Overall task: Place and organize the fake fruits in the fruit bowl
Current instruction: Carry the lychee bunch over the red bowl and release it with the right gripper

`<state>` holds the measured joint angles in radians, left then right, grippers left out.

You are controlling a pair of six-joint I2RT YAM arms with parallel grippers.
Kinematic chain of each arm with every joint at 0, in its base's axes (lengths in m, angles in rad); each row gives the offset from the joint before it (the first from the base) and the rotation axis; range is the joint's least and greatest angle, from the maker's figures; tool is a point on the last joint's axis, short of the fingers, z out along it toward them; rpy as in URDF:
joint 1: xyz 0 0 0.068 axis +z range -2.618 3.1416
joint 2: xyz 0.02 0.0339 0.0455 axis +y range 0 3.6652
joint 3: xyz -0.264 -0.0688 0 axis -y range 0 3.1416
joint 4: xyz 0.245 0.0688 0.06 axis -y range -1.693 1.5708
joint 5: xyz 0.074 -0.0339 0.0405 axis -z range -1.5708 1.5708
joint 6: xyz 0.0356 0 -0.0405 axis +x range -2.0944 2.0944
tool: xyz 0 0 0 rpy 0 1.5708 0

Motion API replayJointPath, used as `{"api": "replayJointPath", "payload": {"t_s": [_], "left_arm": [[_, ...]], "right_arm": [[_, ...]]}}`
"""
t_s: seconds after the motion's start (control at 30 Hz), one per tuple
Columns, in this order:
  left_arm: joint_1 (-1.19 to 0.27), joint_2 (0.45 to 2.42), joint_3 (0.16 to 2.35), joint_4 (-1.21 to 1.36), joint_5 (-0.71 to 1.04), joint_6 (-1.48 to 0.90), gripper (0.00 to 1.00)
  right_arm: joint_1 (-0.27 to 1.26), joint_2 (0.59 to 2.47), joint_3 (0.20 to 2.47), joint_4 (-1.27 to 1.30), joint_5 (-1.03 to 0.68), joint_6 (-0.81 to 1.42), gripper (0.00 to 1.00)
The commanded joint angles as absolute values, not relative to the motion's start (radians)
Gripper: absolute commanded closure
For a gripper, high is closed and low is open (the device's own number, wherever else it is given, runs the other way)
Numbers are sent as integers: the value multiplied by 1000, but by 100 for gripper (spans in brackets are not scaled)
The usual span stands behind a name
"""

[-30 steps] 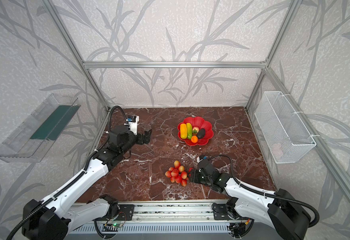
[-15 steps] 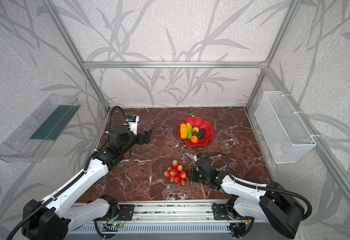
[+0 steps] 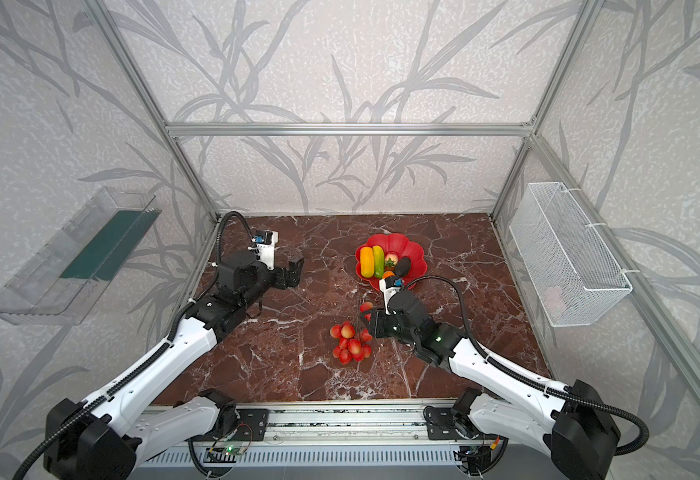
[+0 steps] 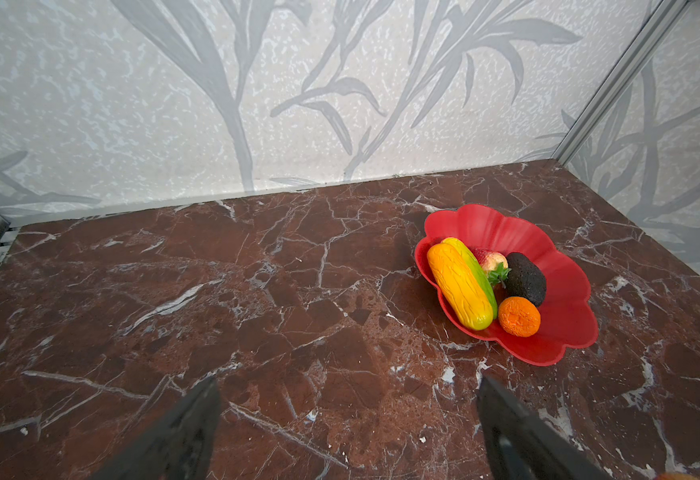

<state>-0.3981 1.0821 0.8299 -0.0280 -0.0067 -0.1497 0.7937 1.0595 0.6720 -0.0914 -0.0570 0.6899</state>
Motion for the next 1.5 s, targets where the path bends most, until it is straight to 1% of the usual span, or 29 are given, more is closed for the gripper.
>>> {"api": "replayJointPath", "payload": {"t_s": [0.0,0.3,0.73,1.03,1.23,1.47], "left_arm": [[-393,1056,844,-8,-12,-143,4],[-393,1040,844,-8,-15,-139,4],[-393,1029,842,-6,-16,-136,4],[-393,1031,841,-6,-14,-136,4],[-393,1035,841,-6,-17,-135,4],[-393,1036,840,-6,-17,-132,4]], "right_arm": [[790,1111,784,-108,-28,581,89],[762,1204,1009,-150,-32,470,88],[570,1260,1165,-191,-99,372,87],[448,1345,1192,-177,-145,355,87],[404,1417,1204,-166,-200,359,86],[360,1464,1174,-150,-208,374,82]]}}
